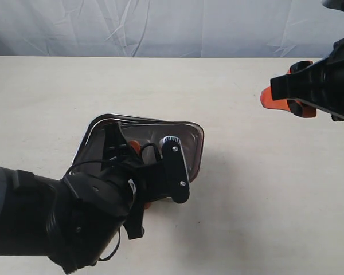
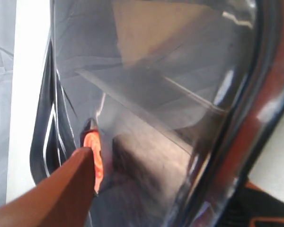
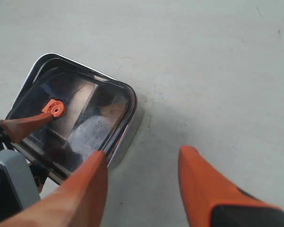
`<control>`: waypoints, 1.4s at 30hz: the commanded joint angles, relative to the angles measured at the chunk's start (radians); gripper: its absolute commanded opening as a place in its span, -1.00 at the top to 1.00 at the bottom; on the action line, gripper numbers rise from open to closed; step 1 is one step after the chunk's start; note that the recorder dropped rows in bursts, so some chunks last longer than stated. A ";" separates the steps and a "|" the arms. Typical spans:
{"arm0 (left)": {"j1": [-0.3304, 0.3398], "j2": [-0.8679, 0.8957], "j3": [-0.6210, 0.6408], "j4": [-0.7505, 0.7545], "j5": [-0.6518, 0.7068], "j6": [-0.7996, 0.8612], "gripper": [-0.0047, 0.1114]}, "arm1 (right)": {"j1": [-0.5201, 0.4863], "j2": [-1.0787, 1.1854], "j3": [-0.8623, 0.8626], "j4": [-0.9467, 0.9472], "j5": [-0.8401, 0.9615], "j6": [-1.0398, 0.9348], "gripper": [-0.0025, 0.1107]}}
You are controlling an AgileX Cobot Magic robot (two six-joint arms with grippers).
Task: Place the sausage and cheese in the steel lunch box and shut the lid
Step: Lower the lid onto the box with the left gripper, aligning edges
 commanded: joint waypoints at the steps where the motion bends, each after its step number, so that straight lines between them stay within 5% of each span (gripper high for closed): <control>1: 0.000 0.003 0.011 -0.041 -0.008 -0.006 -0.10 | -0.006 -0.007 -0.003 -0.001 -0.002 0.000 0.15; 17: 0.000 -0.032 0.011 -0.060 -0.001 0.003 -0.10 | -0.006 -0.007 -0.003 -0.003 0.000 0.000 0.15; 42: -0.002 -0.108 0.011 -0.213 0.051 0.231 -0.10 | -0.006 -0.007 -0.003 -0.003 0.007 0.000 0.15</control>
